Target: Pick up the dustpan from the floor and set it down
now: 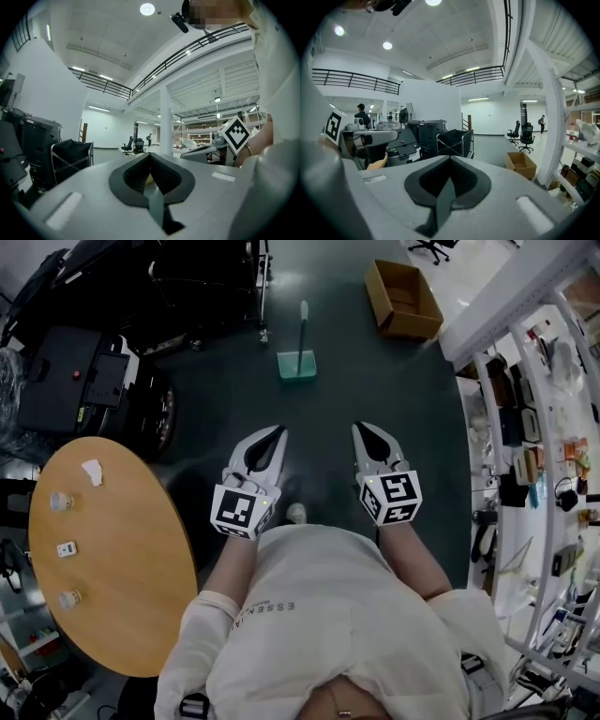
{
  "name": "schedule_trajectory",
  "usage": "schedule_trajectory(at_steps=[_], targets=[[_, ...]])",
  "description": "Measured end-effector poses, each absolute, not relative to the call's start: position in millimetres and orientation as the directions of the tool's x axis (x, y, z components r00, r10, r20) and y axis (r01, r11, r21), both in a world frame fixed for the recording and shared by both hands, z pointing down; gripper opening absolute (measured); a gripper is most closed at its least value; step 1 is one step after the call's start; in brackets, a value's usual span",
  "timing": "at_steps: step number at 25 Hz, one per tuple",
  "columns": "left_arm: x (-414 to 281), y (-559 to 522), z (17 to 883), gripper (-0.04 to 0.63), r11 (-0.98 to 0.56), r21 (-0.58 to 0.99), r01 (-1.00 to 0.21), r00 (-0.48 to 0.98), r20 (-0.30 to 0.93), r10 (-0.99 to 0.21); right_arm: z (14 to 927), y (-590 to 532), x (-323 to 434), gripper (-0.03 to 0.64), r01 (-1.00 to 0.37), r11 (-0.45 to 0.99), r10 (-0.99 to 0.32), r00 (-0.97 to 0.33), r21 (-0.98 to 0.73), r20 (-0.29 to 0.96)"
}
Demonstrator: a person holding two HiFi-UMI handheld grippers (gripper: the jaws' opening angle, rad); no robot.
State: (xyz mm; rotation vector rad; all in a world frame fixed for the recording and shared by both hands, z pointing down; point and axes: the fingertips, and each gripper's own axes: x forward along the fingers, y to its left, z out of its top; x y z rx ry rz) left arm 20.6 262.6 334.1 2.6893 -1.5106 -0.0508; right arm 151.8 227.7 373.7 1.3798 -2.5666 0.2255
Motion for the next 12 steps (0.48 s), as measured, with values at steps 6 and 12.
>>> schedule_trajectory(at_steps=[6, 12], targets=[[-3.9, 256.5, 336.9, 0.018, -0.497, 0.072, -0.865, 0.497, -0.018, -0.868, 381.4, 224.4, 127.0, -0.008, -0.827, 0.562, -0.792, -0.549, -0.034, 0.265], [-14.3, 246.6, 341.7, 0.018, -0.502, 0.096, -0.860, 0.503, -0.009, -0.864, 376.9, 217.9, 111.7, -0.008, -0.833, 0.552, -0.798, -0.540, -0.036, 0.267]])
